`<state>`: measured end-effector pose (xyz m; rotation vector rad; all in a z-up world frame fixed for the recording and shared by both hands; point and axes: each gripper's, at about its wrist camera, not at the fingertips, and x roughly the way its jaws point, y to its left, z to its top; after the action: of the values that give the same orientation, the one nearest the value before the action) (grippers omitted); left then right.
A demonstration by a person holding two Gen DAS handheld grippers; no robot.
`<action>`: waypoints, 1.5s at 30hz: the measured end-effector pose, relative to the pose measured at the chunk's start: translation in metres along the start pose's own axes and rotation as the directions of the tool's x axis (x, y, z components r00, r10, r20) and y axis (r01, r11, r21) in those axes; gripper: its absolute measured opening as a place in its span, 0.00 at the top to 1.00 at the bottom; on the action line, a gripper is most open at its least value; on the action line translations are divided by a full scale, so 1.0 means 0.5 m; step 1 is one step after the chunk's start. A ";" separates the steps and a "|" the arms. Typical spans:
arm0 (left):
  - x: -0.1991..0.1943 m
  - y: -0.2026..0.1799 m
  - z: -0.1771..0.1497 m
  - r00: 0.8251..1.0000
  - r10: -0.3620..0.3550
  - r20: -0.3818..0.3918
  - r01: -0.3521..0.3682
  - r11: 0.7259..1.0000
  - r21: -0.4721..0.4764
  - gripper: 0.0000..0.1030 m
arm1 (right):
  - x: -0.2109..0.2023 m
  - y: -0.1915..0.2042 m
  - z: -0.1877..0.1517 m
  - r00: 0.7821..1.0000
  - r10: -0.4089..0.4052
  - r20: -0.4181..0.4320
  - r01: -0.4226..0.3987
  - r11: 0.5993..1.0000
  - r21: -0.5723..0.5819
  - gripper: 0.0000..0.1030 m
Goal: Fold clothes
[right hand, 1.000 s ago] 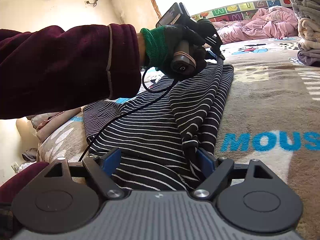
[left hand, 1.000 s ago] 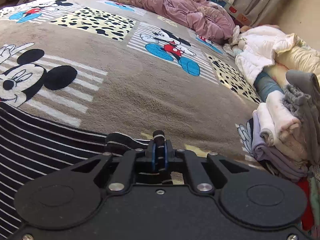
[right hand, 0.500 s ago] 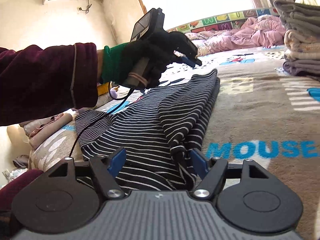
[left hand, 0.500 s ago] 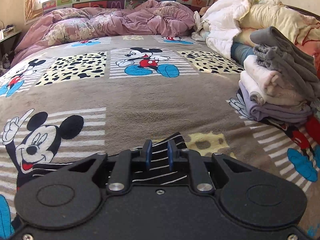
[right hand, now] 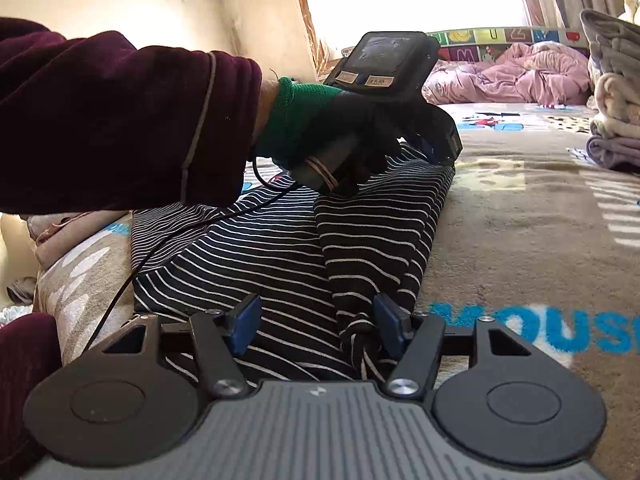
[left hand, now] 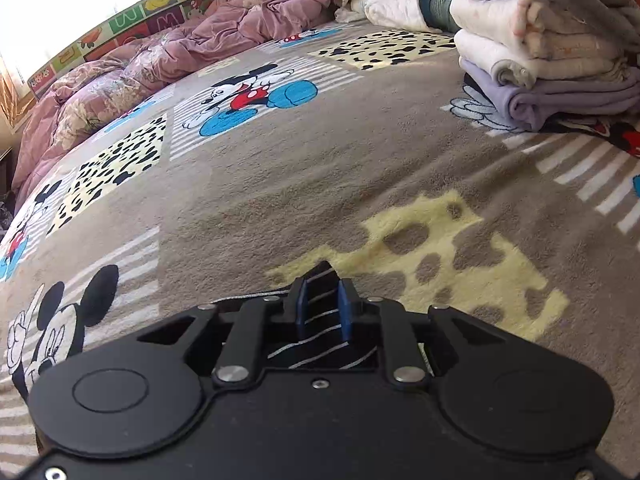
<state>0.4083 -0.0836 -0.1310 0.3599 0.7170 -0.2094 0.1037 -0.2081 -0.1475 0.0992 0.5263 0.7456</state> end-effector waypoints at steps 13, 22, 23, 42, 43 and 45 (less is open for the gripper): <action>-0.148 0.061 -0.023 0.997 0.009 0.078 0.001 0.992 -0.127 0.77 | -0.027 0.004 -0.002 0.996 0.012 0.083 -0.012 1.000 0.001 0.38; -0.382 0.132 -0.271 0.997 0.019 0.075 0.016 0.897 -0.441 0.53 | -0.091 0.029 -0.014 0.994 -0.020 0.111 0.020 1.000 -0.003 0.37; -0.402 0.138 -0.303 0.997 0.023 0.071 0.014 0.873 -0.488 0.52 | -0.097 0.032 -0.016 0.994 -0.019 0.106 0.020 1.000 -0.003 0.37; -0.550 0.408 -0.673 0.984 0.170 0.056 0.021 0.202 -0.979 0.48 | -0.109 0.087 -0.045 0.999 0.034 0.010 -0.035 0.993 0.109 0.31; -0.546 0.422 -0.672 0.982 0.184 0.052 0.015 0.195 -0.981 0.48 | -0.110 0.081 -0.046 0.999 0.032 0.012 -0.033 0.991 0.132 0.31; -0.534 0.452 -0.667 0.978 0.205 0.047 0.008 0.186 -0.983 0.48 | -0.111 0.062 -0.048 0.999 0.030 0.021 -0.033 0.981 0.189 0.31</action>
<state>0.0804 0.2717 -0.1272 -0.9137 0.5129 0.3949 0.0387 -0.2245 -0.1366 0.2915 0.5786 0.7235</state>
